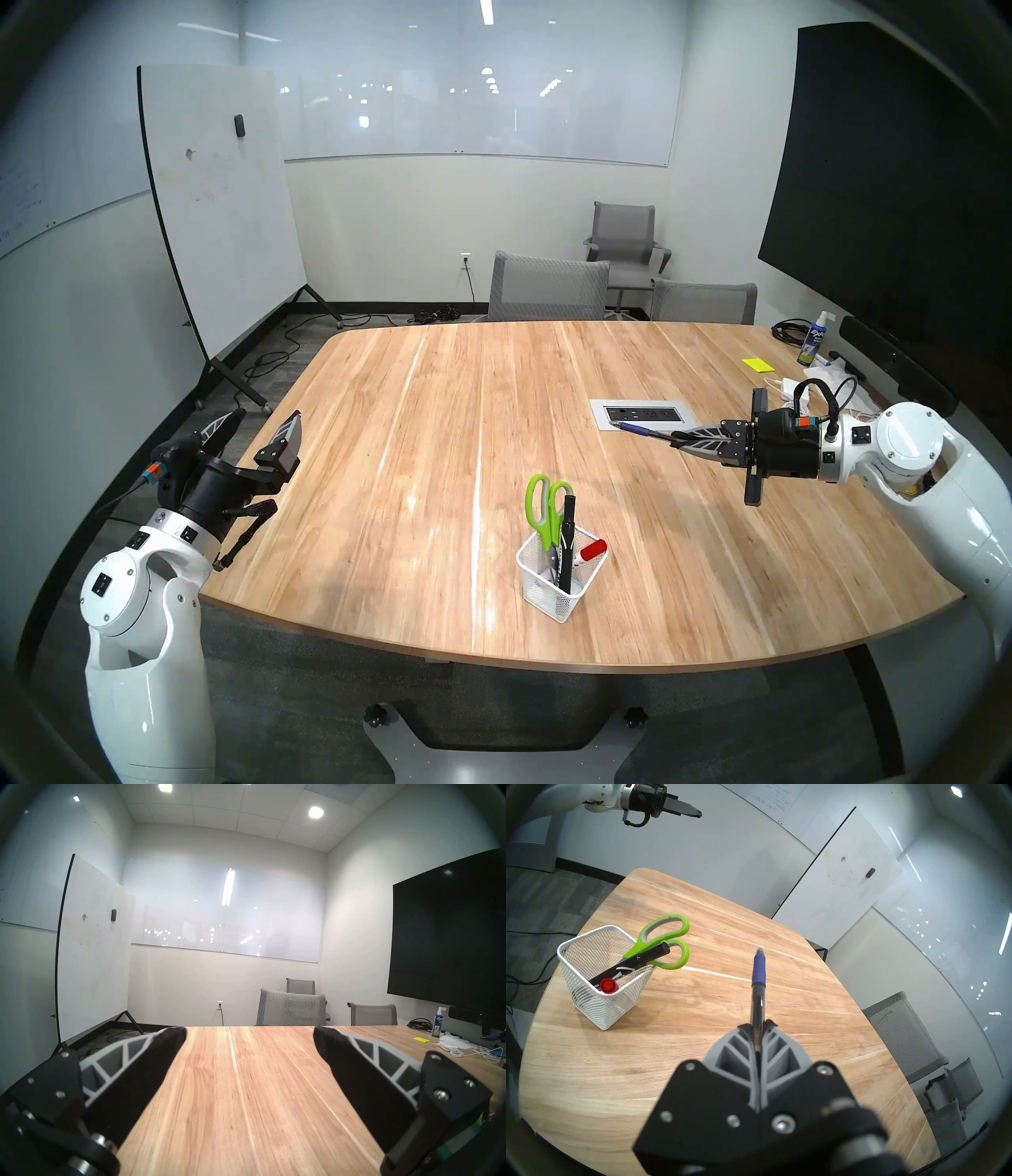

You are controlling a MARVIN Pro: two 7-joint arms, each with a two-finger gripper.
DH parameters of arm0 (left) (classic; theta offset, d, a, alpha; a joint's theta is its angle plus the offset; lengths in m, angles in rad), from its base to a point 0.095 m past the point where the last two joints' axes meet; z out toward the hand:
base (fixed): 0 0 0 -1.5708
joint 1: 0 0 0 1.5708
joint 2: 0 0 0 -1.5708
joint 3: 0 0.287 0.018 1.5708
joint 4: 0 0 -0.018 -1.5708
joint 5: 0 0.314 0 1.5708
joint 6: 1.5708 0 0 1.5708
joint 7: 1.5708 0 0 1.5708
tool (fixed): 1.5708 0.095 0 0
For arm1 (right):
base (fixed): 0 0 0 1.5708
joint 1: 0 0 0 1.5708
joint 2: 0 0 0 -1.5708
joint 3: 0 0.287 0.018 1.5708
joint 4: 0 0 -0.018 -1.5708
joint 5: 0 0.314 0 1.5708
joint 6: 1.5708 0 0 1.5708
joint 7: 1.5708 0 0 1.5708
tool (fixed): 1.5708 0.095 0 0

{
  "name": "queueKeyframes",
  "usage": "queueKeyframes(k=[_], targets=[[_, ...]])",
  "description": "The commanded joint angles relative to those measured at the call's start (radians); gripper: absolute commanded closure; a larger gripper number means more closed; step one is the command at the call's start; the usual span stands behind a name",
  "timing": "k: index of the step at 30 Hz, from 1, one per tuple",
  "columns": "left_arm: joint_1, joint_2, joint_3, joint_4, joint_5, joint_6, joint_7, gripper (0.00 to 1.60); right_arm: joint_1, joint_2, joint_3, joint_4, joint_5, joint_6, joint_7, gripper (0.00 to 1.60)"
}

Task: Place the pen, the marker, and the scissors into the pen holder

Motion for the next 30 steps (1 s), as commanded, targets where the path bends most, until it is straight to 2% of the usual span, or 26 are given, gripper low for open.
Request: queueKeyframes(k=[1, 30], targets=[[-0.001, -0.002, 0.002, -0.022, 0.000, -0.001, 0.001, 0.00, 0.013, 0.003, 0.011, -0.005, 0.002, -0.001, -0.003, 1.60], [-0.001, -0.002, 0.002, -0.022, 0.000, -0.001, 0.001, 0.00, 0.013, 0.003, 0.011, -0.005, 0.002, -0.001, -0.003, 1.60]])
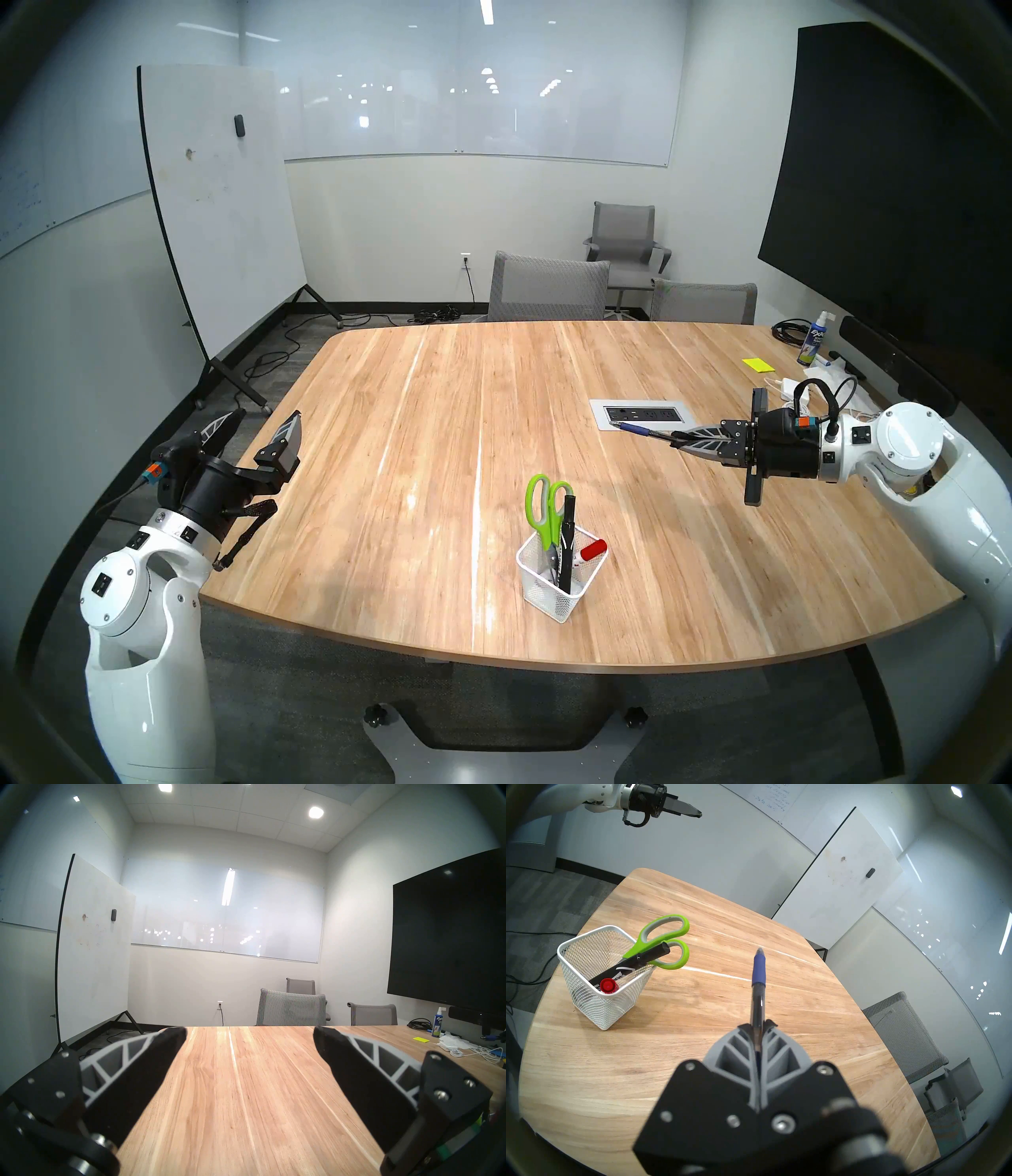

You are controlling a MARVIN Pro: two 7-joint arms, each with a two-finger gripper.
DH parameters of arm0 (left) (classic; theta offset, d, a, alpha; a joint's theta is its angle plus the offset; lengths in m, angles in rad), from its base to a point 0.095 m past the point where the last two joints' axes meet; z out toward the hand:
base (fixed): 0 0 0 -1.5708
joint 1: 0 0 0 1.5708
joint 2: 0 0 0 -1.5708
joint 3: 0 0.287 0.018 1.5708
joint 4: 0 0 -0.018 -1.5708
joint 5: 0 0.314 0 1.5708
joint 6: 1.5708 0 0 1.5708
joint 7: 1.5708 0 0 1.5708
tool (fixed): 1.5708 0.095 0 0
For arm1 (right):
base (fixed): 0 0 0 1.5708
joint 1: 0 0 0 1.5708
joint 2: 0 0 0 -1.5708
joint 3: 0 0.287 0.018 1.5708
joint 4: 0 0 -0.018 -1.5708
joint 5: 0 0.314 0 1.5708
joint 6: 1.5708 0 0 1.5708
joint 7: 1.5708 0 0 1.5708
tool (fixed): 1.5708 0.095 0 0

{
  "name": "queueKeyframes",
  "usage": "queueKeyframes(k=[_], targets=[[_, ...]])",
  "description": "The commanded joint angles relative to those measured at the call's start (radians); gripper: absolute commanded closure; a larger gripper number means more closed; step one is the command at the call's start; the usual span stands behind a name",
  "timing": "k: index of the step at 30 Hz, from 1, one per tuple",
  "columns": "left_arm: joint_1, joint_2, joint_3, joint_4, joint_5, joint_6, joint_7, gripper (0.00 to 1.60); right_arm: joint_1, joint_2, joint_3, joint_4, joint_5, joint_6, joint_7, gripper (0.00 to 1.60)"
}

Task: Place the pen, the marker, and the scissors into the pen holder

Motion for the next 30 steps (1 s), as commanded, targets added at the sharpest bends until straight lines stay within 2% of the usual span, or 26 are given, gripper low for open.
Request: queueKeyframes(k=[1, 30], targets=[[-0.001, -0.002, 0.002, -0.022, 0.000, -0.001, 0.001, 0.00, 0.013, 0.003, 0.011, -0.005, 0.002, -0.001, -0.003, 1.60], [-0.001, -0.002, 0.002, -0.022, 0.000, -0.001, 0.001, 0.00, 0.013, 0.003, 0.011, -0.005, 0.002, -0.001, -0.003, 1.60]])
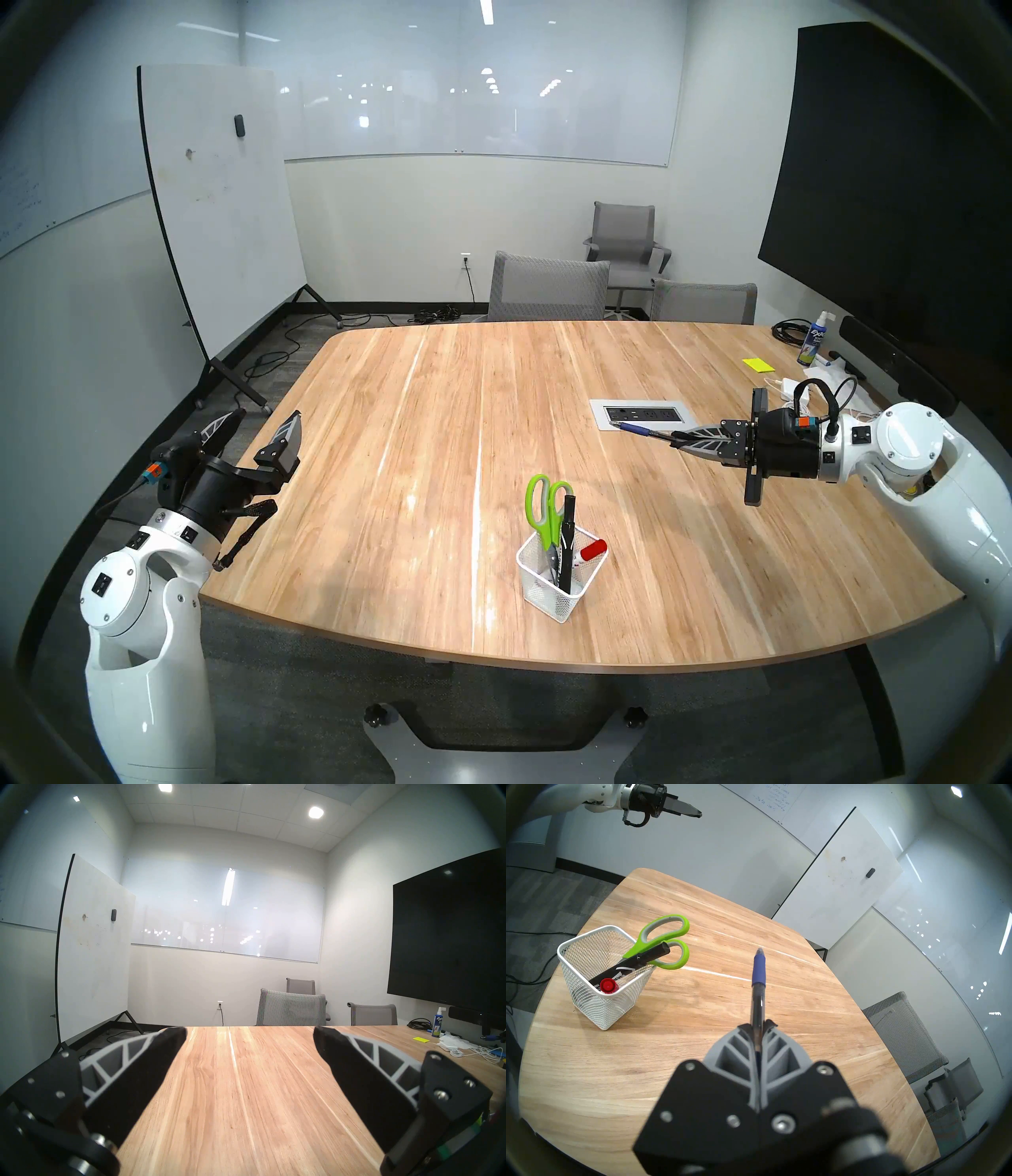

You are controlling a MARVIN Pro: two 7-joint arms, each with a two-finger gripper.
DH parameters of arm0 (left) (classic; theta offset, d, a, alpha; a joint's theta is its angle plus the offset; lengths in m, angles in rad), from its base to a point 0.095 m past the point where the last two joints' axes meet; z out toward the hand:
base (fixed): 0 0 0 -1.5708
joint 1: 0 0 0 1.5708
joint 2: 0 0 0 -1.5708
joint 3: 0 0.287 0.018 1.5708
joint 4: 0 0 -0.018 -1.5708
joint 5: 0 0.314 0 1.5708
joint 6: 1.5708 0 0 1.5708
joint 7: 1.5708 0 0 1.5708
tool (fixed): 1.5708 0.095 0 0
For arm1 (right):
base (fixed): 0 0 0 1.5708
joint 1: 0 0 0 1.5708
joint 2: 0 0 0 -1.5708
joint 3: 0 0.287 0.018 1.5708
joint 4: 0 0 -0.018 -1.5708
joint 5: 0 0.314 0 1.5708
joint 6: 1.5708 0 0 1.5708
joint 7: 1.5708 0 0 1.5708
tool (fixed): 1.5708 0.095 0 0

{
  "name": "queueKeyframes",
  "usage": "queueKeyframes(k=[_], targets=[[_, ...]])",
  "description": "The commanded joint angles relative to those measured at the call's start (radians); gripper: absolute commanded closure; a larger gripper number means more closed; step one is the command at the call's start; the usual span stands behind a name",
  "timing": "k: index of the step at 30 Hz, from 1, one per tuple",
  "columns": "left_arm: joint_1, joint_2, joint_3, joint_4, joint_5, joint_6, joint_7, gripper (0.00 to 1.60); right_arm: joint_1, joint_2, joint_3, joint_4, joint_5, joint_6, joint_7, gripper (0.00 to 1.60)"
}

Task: Place the pen, the marker, and the scissors into the pen holder

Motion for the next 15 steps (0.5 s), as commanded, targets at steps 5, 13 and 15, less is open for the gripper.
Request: queueKeyframes(k=[5, 13, 15], targets=[[-0.001, -0.002, 0.002, -0.022, 0.000, -0.001, 0.001, 0.00, 0.013, 0.003, 0.011, -0.005, 0.002, -0.001, -0.003, 1.60], [-0.001, -0.002, 0.002, -0.022, 0.000, -0.001, 0.001, 0.00, 0.013, 0.003, 0.011, -0.005, 0.002, -0.001, -0.003, 1.60], [-0.001, -0.002, 0.002, -0.022, 0.000, -0.001, 0.001, 0.00, 0.013, 0.003, 0.011, -0.005, 0.002, -0.001, -0.003, 1.60]])
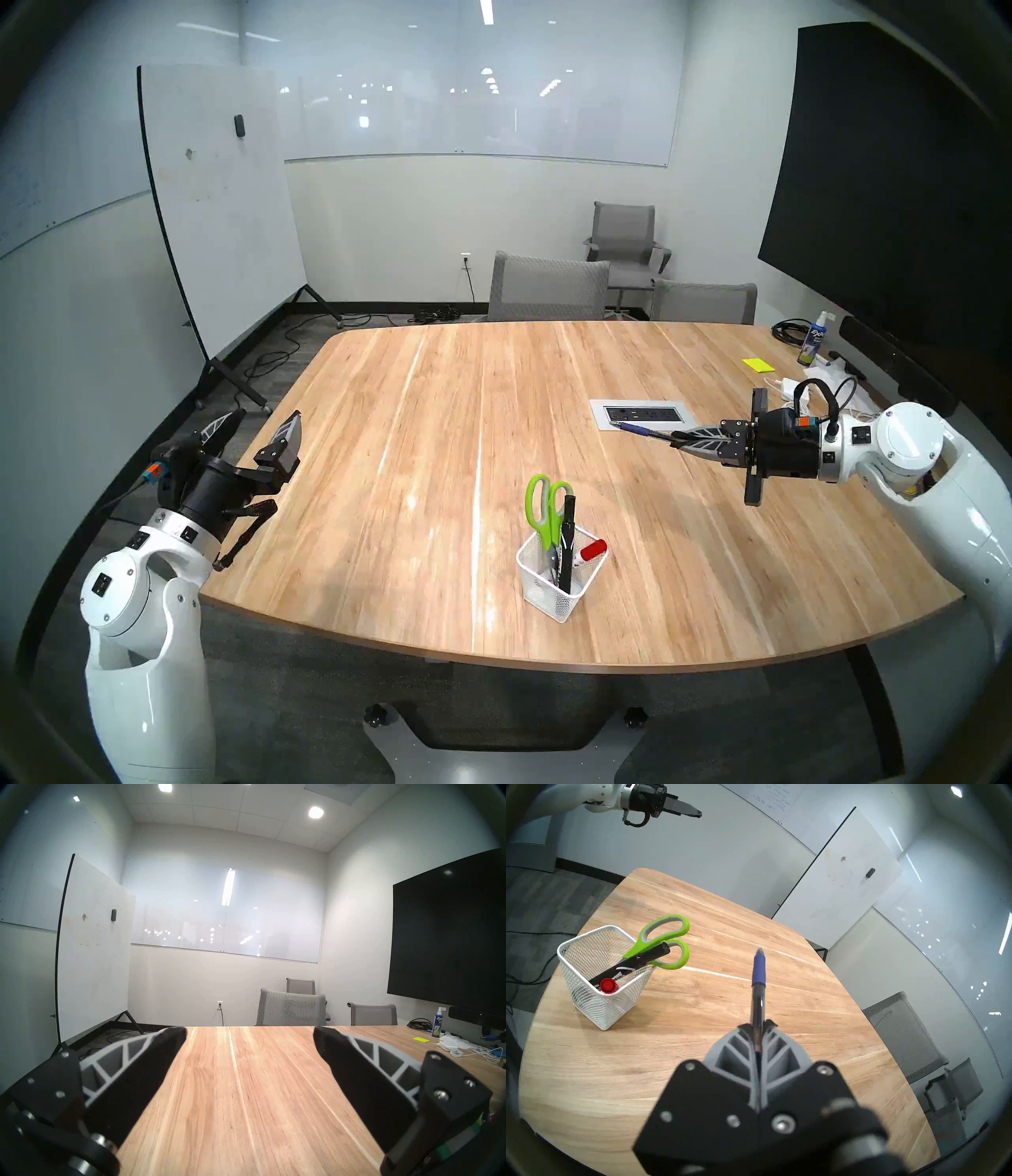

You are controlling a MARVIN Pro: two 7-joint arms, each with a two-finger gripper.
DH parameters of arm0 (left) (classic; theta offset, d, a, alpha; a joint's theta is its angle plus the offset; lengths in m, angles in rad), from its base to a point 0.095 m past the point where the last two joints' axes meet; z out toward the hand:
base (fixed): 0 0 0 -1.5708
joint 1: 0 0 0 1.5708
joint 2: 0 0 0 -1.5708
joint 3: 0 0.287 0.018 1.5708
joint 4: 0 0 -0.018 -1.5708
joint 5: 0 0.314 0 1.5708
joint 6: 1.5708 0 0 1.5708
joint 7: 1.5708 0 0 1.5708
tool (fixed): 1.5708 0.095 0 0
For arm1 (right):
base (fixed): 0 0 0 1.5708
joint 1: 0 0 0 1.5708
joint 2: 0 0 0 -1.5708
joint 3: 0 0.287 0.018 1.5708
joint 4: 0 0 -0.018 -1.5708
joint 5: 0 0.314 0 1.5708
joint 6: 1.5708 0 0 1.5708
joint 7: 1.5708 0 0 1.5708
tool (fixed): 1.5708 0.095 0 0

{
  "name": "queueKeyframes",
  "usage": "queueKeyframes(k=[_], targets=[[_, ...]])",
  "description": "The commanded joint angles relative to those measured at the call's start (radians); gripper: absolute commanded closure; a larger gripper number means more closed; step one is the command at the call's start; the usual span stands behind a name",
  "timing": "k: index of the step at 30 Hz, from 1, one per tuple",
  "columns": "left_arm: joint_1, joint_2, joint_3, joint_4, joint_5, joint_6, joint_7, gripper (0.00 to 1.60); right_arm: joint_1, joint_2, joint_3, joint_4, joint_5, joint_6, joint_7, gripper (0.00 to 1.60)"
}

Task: Place the pen, the marker, and the scissors into the pen holder

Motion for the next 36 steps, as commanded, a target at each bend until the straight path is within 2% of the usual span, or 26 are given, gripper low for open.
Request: queueKeyframes(k=[1, 12, 13, 14, 15, 17, 19, 20, 21, 23, 36], targets=[[-0.001, -0.002, 0.002, -0.022, 0.000, -0.001, 0.001, 0.00, 0.013, 0.003, 0.011, -0.005, 0.002, -0.001, -0.003, 1.60], [-0.001, -0.002, 0.002, -0.022, 0.000, -0.001, 0.001, 0.00, 0.013, 0.003, 0.011, -0.005, 0.002, -0.001, -0.003, 1.60], [-0.001, -0.002, 0.002, -0.022, 0.000, -0.001, 0.001, 0.00, 0.028, 0.008, 0.003, 0.007, 0.023, -0.016, 0.040, 1.60], [-0.001, -0.001, 0.002, -0.022, 0.000, -0.001, 0.001, 0.00, 0.025, 0.032, 0.005, -0.001, 0.009, -0.033, 0.061, 1.60], [-0.001, -0.001, 0.002, -0.022, 0.000, -0.002, 0.001, 0.00, 0.006, 0.040, 0.021, -0.016, -0.003, -0.027, 0.035, 1.60], [-0.001, -0.001, 0.002, -0.021, 0.000, -0.002, 0.000, 0.00, 0.007, 0.060, 0.030, -0.021, 0.026, -0.024, 0.070, 1.60], [-0.002, -0.001, 0.002, -0.021, 0.000, -0.002, 0.000, 0.00, 0.001, 0.072, 0.038, -0.032, 0.017, 0.000, 0.056, 1.60], [-0.002, -0.001, 0.002, -0.021, 0.000, -0.002, 0.000, 0.00, 0.011, 0.082, 0.038, -0.022, 0.041, -0.001, 0.090, 1.60], [-0.002, -0.001, 0.002, -0.021, 0.000, -0.002, 0.000, 0.00, 0.005, 0.084, 0.047, -0.024, 0.031, 0.002, 0.071, 1.60], [-0.002, -0.001, 0.002, -0.020, 0.000, -0.002, 0.000, 0.00, 0.015, 0.095, 0.044, -0.015, 0.041, 0.003, 0.099, 1.60], [-0.002, -0.001, 0.002, -0.020, 0.000, -0.002, 0.000, 0.00, 0.036, 0.090, 0.026, -0.006, 0.061, 0.037, 0.112, 1.60]])
